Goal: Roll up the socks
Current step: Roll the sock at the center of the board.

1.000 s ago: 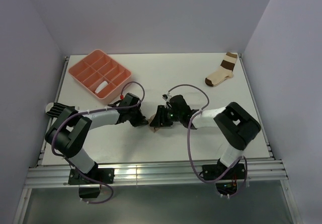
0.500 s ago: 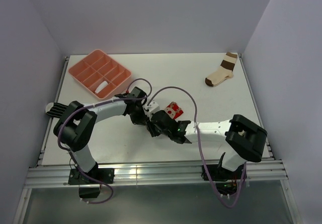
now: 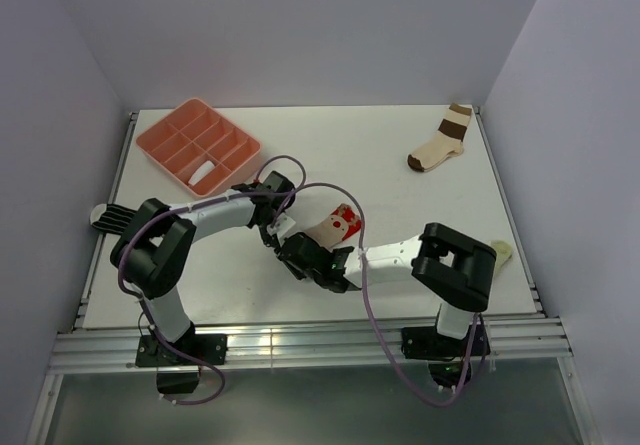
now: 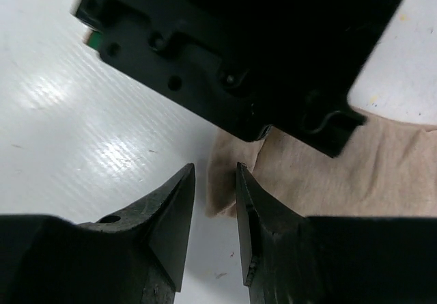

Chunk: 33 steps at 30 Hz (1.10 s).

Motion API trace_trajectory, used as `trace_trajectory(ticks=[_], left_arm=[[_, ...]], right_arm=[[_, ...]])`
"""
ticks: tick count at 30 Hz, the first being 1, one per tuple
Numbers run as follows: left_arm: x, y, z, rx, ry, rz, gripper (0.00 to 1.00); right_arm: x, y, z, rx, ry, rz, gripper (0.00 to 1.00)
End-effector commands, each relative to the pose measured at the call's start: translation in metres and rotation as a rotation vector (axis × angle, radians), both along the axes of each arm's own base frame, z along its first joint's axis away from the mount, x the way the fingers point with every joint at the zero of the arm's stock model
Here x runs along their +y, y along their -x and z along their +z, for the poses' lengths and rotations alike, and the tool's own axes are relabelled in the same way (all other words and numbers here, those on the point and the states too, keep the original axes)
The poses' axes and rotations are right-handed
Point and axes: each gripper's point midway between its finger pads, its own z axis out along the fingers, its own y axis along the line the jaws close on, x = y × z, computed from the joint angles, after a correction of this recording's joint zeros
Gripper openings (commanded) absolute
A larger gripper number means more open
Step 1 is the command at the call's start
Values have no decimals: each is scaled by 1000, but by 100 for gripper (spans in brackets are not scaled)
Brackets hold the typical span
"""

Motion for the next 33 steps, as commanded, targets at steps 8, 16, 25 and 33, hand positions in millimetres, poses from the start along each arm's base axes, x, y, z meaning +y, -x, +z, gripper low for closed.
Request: trace_trajectory(ticks=[8,16,25,33], left_arm=[[21,22,-19,89,-119,-30,1],[15,18,-4,55,-71,-9,1],[10,11,35,-44,39,118,20],[7,10,64,-169,210,214,69]], right_arm=[[4,-5,-22,-8,40,-11,36],[-28,-4,-60,22,173,-129,12],[-23,21,-42,236,-113,-91,0],[-13,35,-3,521,-501,15,0]])
